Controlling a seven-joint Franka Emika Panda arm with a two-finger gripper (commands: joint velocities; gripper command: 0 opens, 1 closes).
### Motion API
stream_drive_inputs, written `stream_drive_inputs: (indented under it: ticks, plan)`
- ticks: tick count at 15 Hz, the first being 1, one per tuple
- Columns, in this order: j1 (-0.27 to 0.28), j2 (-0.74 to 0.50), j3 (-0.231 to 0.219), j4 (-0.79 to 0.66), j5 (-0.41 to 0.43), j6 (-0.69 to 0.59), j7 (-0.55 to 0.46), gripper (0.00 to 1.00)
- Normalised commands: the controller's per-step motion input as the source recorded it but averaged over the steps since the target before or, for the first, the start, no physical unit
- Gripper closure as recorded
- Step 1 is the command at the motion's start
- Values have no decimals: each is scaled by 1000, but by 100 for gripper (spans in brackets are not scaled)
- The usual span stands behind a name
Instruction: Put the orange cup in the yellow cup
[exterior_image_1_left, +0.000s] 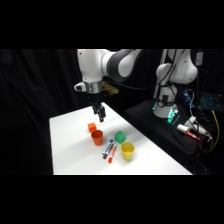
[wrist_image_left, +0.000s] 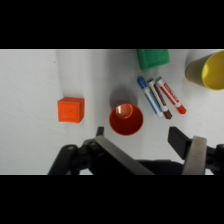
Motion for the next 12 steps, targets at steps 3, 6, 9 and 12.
stream_drive_inputs:
  ticks: [3, 6, 9, 12]
  plan:
    - [-25, 11, 21, 19, -8, 3, 25, 0]
    - [-17, 31, 20, 47, -25, 67, 50, 0]
    - [4, 56, 31, 92, -40, 131, 74, 0]
    - [43, 127, 31, 151, -93, 177, 147, 0]
